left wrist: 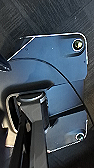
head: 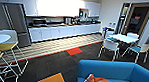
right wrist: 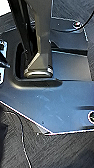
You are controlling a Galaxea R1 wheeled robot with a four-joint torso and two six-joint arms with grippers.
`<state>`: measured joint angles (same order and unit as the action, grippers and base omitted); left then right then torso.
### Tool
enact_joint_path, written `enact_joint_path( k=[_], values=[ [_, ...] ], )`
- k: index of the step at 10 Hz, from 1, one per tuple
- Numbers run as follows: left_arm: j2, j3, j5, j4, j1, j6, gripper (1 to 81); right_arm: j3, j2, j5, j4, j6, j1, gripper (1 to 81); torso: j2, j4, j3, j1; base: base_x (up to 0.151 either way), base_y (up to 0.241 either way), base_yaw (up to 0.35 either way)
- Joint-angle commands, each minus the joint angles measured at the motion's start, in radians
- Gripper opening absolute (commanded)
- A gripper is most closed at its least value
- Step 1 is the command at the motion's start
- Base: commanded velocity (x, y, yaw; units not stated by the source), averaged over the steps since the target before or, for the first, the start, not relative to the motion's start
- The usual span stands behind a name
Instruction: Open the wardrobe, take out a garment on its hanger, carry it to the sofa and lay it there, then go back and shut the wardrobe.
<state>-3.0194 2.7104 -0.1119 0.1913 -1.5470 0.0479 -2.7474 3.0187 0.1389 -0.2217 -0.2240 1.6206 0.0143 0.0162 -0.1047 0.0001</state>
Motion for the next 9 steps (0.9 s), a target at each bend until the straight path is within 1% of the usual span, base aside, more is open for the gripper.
enact_joint_path(
  k=[1, 9],
  values=[
    [0.0, 0.0, 0.049, 0.013, 0.034, -0.01, 81.1, 0.0, -0.002, -0.053, -0.002, 0.002, -0.024, 81.1, 0.0, 0.0, 0.0, 0.0, 0.0, 0.0, 0.307],
    [0.008, 0.0, 0.049, 0.013, 0.041, -0.01, 81.1, 0.0, -0.002, -0.055, -0.002, 0.006, -0.029, 81.1, 0.0, 0.0, 0.0, 0.0, 0.0, 0.0, 0.307]
  ],
)
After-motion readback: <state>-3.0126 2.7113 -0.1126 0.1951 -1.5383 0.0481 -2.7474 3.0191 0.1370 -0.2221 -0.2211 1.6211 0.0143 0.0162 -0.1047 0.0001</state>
